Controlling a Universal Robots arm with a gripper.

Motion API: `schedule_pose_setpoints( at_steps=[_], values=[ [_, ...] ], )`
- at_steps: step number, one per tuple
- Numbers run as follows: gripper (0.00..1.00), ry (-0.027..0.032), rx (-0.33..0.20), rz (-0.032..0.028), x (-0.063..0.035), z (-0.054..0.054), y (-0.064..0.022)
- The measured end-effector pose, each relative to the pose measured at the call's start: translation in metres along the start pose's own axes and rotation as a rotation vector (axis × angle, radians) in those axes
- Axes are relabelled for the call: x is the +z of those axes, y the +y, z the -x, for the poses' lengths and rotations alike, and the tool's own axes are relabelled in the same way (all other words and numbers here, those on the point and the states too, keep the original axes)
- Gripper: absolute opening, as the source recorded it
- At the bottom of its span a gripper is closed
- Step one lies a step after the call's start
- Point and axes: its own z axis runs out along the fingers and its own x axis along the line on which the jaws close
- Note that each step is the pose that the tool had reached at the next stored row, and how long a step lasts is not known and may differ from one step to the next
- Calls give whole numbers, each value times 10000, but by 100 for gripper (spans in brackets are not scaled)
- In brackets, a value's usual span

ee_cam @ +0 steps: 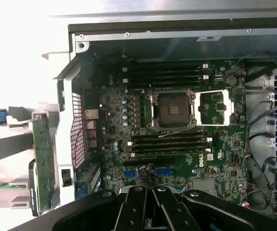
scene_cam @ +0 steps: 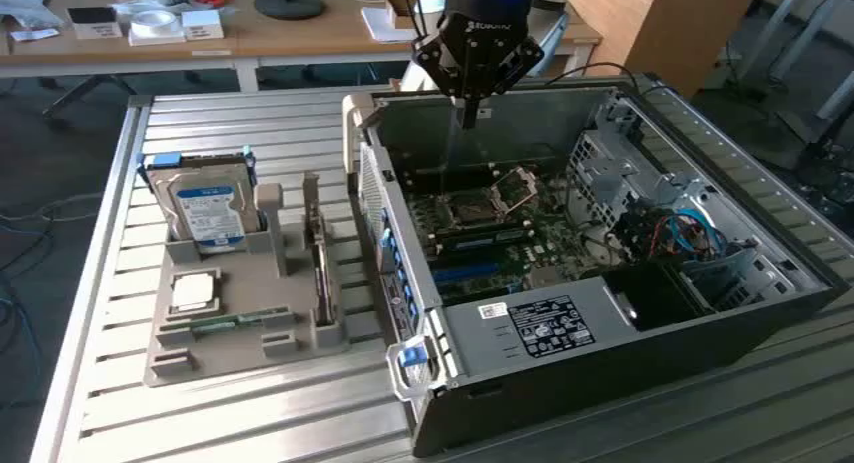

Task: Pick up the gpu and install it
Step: 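Reach for the gpu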

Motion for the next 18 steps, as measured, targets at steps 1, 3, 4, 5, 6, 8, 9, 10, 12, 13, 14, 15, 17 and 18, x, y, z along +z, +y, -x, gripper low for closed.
schedule_pose_setpoints(
  at_steps=[1, 3, 4, 5, 6, 8, 9, 10, 12, 13, 14, 15, 17, 18],
  values=[
    [11, 0, 0, 0, 0, 0, 0],
    [11, 0, 0, 0, 0, 0, 0],
    [11, 0, 0, 0, 0, 0, 0],
    [11, 0, 0, 0, 0, -2, 0],
    [11, -2, 2, 1, 1, -6, 0],
    [11, -1, 1, 0, 0, -17, -1],
    [11, 0, 0, 0, 0, -23, -2],
    [11, -1, 1, 0, -1, -29, -2],
    [11, 0, 1, 0, -1, -44, -3],
    [11, -1, 0, 0, -1, -52, -4],
    [11, 0, 0, -1, -2, -61, -4],
    [11, 0, 1, 0, -2, -73, -5],
    [11, 0, 1, 0, -2, -101, -7],
    [11, 0, 0, -1, -3, -117, -8]
  ],
)
